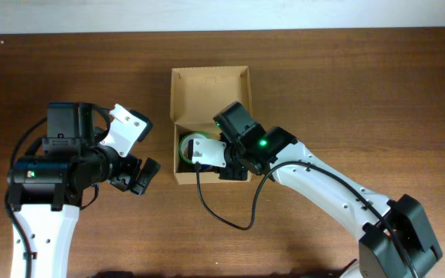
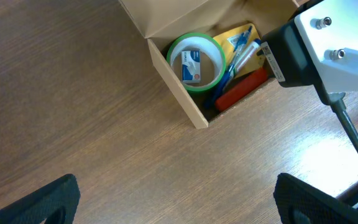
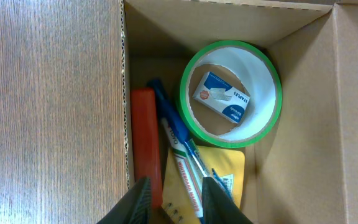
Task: Pack container
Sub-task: 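Lower the pen into the box and open the right gripper, then raise both grippers to the box lid's far edge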
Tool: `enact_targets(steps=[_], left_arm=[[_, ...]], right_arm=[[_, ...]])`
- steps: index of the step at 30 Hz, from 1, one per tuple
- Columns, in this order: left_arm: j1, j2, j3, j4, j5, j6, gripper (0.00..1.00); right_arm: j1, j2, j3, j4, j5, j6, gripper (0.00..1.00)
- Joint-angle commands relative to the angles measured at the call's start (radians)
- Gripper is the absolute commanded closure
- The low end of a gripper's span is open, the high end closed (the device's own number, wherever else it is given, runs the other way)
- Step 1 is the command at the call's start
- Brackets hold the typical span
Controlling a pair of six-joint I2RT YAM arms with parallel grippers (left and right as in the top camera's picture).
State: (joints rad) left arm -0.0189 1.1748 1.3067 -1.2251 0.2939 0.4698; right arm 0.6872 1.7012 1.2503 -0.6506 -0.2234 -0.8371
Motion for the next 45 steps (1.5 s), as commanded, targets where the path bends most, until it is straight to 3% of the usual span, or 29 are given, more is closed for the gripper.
enact_targets(steps=[1,5,9,16,24,29,34,38,45], left_arm=[[0.006,0.003,0.000,0.002,-0.003,-0.009,0.00],[0.006,0.003,0.000,0.002,-0.003,-0.009,0.00],[0.006,0.003,0.000,0.002,-0.003,-0.009,0.00],[0.006,0.003,0.000,0.002,-0.003,-0.009,0.00],[0.006,0.003,0.000,0.002,-0.005,-0.007,0.00],[0.006,0.003,0.000,0.002,-0.136,0.002,0.00],[0.006,0.003,0.000,0.002,-0.142,0.002,0.00],[0.006,0.003,0.000,0.003,-0.256,0.002,0.00],[0.006,0.003,0.000,0.003,-0.257,0.002,0.00]], right_arm=[[0.006,0.006,0.008,0.000,-0.009,0.018,0.72],[0.006,-0.009,0.040,0.000,-0.009,0.142,0.73],[0.006,-0.037,0.116,-0.001,-0.010,0.284,0.96],[0.006,-0.105,0.253,-0.007,-0.009,0.489,0.96],[0.005,-0.191,0.272,-0.056,-0.008,0.510,0.96],[-0.009,-0.203,0.272,-0.135,0.059,0.601,0.96],[-0.095,-0.203,0.272,-0.221,0.108,0.769,0.96],[-0.198,-0.203,0.272,-0.306,0.100,0.858,0.96],[-0.315,-0.203,0.272,-0.395,0.078,0.872,0.96]])
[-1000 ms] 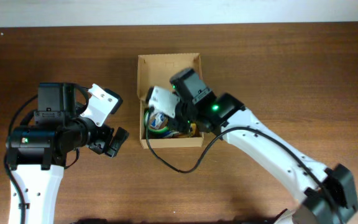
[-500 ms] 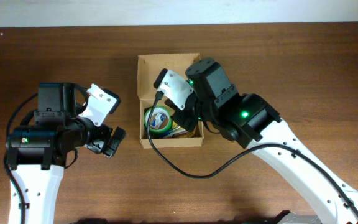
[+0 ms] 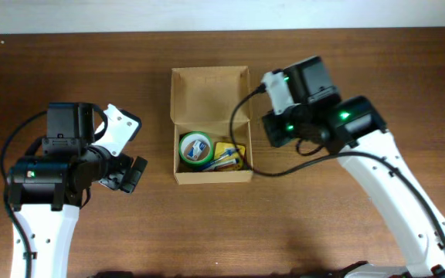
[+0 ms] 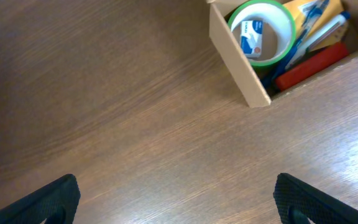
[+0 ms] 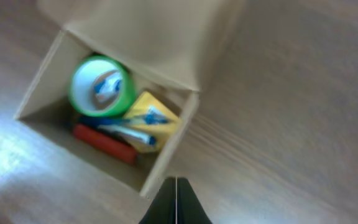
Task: Pack container
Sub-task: 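Raise both grippers to the box lid's far edge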
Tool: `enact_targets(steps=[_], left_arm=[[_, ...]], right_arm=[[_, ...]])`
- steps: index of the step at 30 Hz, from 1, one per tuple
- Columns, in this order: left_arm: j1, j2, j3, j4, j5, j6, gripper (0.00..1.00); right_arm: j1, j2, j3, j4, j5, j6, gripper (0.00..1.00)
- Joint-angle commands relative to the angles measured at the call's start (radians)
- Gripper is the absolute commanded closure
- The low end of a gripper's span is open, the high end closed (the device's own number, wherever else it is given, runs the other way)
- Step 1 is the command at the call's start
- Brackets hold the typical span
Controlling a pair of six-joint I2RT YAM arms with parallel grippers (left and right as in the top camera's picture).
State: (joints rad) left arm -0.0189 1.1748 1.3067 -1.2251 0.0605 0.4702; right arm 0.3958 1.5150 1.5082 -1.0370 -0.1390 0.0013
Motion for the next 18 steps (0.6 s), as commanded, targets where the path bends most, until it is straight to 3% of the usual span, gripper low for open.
enact_targets(steps=[1,10,15,18], left_arm=[[0.006,0.003,0.000,0.003,-0.024,0.002,0.00],[0.006,0.004,0.000,0.068,0.060,0.001,0.00],[0.006,0.006,0.000,0.142,0.331,0.002,0.00],[0.006,0.006,0.000,0.195,0.370,0.001,0.00]], right_arm=[[-0.032,-0.017,0.014,-0.013,-0.011,0.034,0.96],[-0.037,-0.017,0.014,-0.024,-0.010,0.033,0.96],[-0.037,-0.016,0.014,-0.023,-0.006,0.033,0.96],[-0.037,-0.016,0.014,-0.023,-0.006,0.033,0.96]])
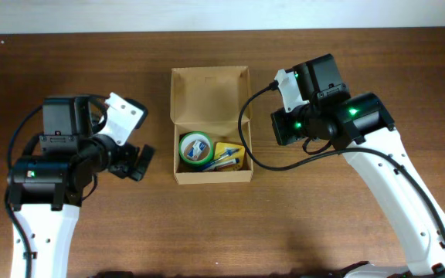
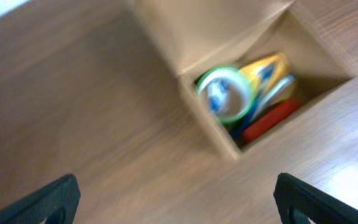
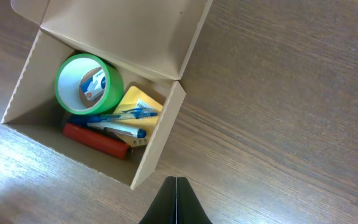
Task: Pack container
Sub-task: 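Raise both grippers to the box lid's far edge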
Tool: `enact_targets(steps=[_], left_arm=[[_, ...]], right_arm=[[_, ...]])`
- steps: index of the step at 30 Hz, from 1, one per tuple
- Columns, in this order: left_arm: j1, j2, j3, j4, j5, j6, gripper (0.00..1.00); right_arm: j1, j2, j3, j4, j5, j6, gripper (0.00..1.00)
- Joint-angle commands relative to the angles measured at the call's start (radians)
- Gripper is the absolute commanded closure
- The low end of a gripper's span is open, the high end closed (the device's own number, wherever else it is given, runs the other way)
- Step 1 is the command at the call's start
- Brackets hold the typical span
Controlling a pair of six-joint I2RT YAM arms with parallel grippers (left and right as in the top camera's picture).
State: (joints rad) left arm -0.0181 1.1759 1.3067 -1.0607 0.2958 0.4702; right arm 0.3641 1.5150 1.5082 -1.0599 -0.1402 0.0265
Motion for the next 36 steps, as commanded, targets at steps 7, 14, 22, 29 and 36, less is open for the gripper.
enact_targets(steps=[7,14,22,29,36], left_arm=[[0.005,0.005,0.000,0.098,0.269,0.001,0.00],[0.005,0.053,0.000,0.240,0.264,-0.118,0.00],[0.008,0.218,0.002,0.384,0.265,-0.285,0.00],[0.056,0.367,0.011,0.551,0.266,-0.480,0.68],[0.138,0.479,0.011,0.723,0.372,-0.637,0.98]], right_arm=[[-0.006,-0.016,0.013,-0.004,-0.005,0.008,0.96],[-0.006,-0.017,0.014,-0.023,-0.019,0.008,0.68],[-0.006,-0.053,0.014,-0.078,-0.058,0.008,0.34],[-0.007,-0.070,0.013,-0.022,0.014,0.008,0.62],[-0.046,-0.018,0.012,0.136,0.016,0.019,0.96]])
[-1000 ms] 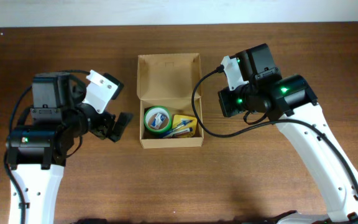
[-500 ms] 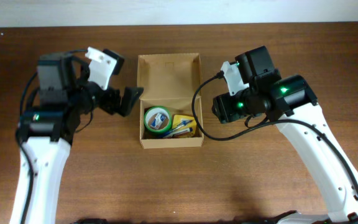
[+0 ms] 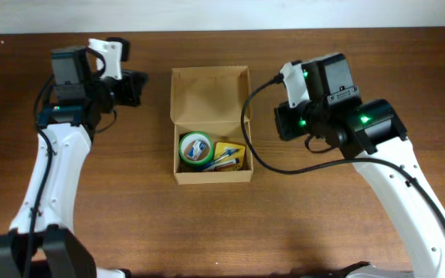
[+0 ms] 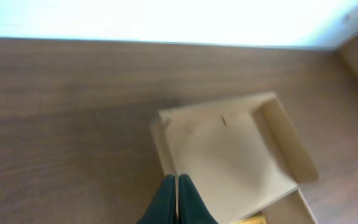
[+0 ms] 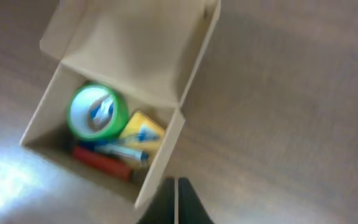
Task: Pack container
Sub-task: 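Raise both grippers to the box lid's far edge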
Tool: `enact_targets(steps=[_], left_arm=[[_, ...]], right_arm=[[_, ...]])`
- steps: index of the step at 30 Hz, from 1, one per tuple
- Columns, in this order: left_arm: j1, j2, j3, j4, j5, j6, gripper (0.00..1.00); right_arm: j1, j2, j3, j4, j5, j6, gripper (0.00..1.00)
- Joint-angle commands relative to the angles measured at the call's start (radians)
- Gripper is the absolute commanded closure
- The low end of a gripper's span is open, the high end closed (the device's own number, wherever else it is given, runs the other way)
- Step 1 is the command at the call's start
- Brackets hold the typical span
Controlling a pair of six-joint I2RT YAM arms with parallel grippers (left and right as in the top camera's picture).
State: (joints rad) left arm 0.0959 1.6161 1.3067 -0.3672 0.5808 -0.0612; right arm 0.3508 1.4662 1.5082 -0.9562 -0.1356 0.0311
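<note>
The open cardboard box stands mid-table with its lid folded back. Inside lie a green tape roll with a small staples box in its hole, a yellow pad, blue pens and a red bar. My left gripper is shut on nothing and points at the lid's left edge; in the overhead view it sits left of the lid. My right gripper is shut, empty, above the table just right of the box.
Dark wooden table all round the box. The table's far edge meets a white wall close behind the lid. A black cable from the right arm hangs near the box's right wall.
My left gripper was open, left of the box's front half. Now it is shut and stands at the far side, beside the lid's left edge. The right gripper has barely shifted.
First my right gripper was down in the box with its fingers either side of the blue pens, the left one open beside the box. Then the right was shut and clear of the box on its right. Now the left is shut by the lid.
</note>
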Motion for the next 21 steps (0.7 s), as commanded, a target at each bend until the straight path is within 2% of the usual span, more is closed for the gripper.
enact_targets(steps=[1,6,11,21], left_arm=[[0.027,0.056,0.011,0.043,0.085,-0.127,0.98],[0.029,0.163,0.022,0.100,0.086,-0.205,0.98],[0.029,0.299,0.113,0.095,0.137,-0.254,0.98],[-0.020,0.483,0.236,0.034,0.150,-0.306,0.98]], right_arm=[[-0.042,0.041,0.012,0.048,0.007,0.027,0.96],[-0.099,0.138,0.011,0.140,-0.134,0.034,0.96],[-0.132,0.269,0.011,0.251,-0.249,0.072,0.96],[-0.150,0.484,0.011,0.462,-0.306,0.235,0.96]])
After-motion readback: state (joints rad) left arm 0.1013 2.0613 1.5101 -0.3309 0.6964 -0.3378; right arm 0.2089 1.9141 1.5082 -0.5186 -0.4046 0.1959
